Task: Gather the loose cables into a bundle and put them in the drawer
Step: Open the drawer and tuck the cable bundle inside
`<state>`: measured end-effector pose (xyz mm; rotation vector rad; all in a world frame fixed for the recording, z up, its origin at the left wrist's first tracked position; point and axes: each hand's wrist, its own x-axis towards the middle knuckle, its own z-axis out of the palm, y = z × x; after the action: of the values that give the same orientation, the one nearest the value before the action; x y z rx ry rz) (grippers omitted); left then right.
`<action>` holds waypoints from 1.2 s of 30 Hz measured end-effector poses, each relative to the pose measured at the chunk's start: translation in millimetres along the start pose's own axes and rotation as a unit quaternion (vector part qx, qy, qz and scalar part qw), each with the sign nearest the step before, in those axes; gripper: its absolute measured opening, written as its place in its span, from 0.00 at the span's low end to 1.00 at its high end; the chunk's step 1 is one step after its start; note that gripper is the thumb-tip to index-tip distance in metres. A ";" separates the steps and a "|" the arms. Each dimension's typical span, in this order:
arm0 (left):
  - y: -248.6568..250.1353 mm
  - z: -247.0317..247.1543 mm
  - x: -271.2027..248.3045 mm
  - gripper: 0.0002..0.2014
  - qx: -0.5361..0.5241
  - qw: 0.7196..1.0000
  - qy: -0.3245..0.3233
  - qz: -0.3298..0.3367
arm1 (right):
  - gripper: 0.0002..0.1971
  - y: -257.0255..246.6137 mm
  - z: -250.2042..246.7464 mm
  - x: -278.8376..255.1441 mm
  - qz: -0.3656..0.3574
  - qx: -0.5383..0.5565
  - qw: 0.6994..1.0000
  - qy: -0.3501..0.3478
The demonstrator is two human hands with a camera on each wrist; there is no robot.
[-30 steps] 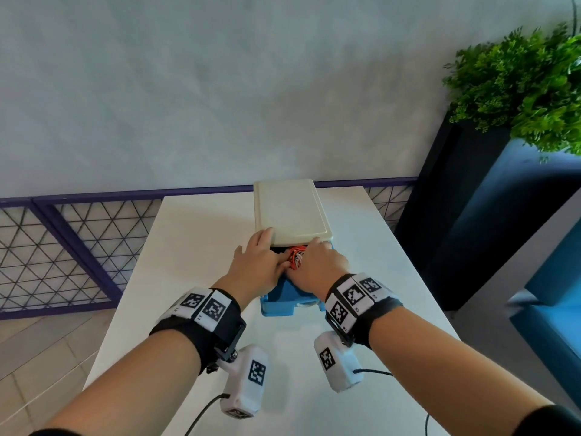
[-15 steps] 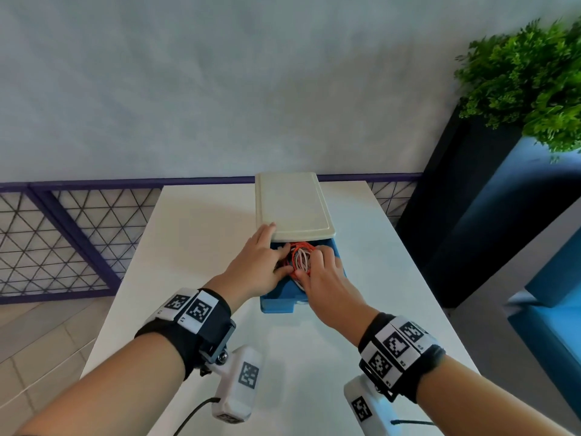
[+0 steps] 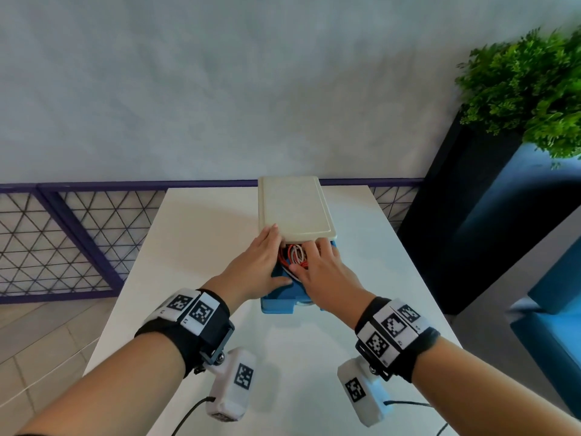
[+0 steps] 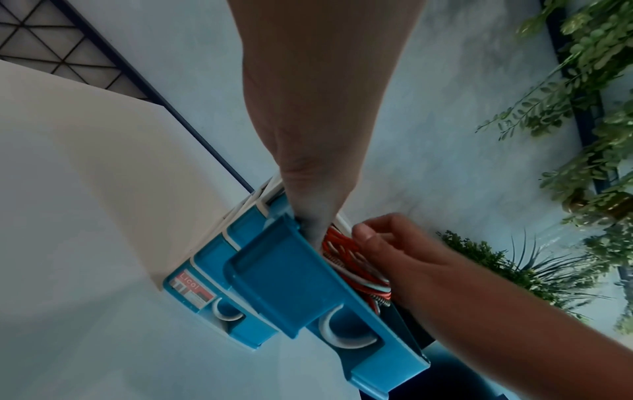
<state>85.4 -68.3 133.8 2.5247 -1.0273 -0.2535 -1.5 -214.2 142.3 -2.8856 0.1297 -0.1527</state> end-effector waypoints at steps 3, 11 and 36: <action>3.9 -4.6 0.4 0.47 0.006 1.000 -0.012 0.001 | 0.15 4.5 -15.8 -14.0 -0.003 0.007 1.000 0.011; 6.8 -28.9 9.4 0.69 0.058 0.979 -0.190 -0.041 | 0.16 18.9 -0.1 -10.8 -0.118 -0.017 0.992 -0.039; 9.3 -30.6 13.2 0.58 0.139 0.985 -0.101 -0.016 | 0.06 27.3 -16.7 38.5 -0.126 -0.112 0.986 0.021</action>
<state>98.5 -74.6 165.1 2.8135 -1.1694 -0.4098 32.7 -248.4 155.2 -3.1145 -0.2259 -0.2587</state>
